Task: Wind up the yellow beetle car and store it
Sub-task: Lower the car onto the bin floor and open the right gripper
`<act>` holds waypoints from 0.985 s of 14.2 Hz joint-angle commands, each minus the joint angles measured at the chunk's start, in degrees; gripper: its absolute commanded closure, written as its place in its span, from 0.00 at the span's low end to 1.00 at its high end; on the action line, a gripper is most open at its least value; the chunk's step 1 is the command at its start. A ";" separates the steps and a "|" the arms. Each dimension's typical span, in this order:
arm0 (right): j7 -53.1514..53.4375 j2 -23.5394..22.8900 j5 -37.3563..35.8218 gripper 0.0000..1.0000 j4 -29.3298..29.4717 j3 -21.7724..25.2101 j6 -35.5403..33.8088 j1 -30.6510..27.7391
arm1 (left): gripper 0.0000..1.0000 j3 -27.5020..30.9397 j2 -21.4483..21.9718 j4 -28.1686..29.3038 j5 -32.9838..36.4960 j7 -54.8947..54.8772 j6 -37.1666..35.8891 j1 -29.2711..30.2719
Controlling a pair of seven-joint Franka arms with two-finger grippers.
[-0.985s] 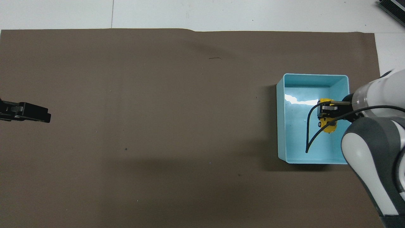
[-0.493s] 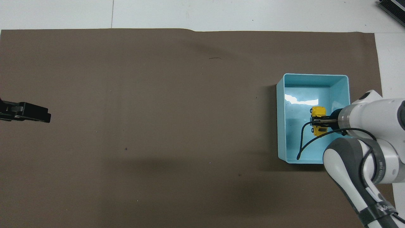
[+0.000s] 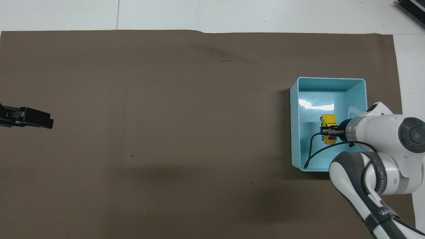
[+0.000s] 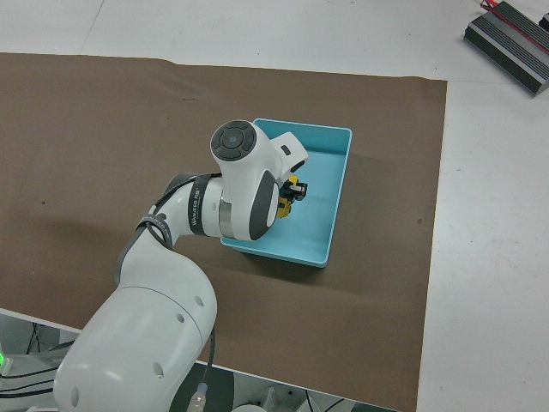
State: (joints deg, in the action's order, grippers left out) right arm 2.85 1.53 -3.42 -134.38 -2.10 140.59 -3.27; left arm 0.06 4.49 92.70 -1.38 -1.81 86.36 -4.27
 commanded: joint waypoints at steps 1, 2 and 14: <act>-2.67 -1.17 -1.06 1.00 -1.75 -0.45 3.79 -2.52 | 0.00 0.38 1.23 1.25 -0.56 -0.38 0.39 -0.21; -3.20 -1.78 -1.06 1.00 -2.54 -0.45 5.20 -2.62 | 0.00 0.38 1.23 1.25 -0.56 -0.38 0.39 -0.21; -2.15 0.40 -0.10 0.00 1.38 -0.54 -1.79 -1.92 | 0.00 0.38 1.23 1.25 -0.56 -0.38 0.39 -0.21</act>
State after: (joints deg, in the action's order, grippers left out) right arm 1.00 0.02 -3.72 -136.28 -2.38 144.33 -4.86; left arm 0.06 4.49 92.70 -1.38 -1.81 86.36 -4.27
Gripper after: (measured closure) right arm 0.000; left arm 0.000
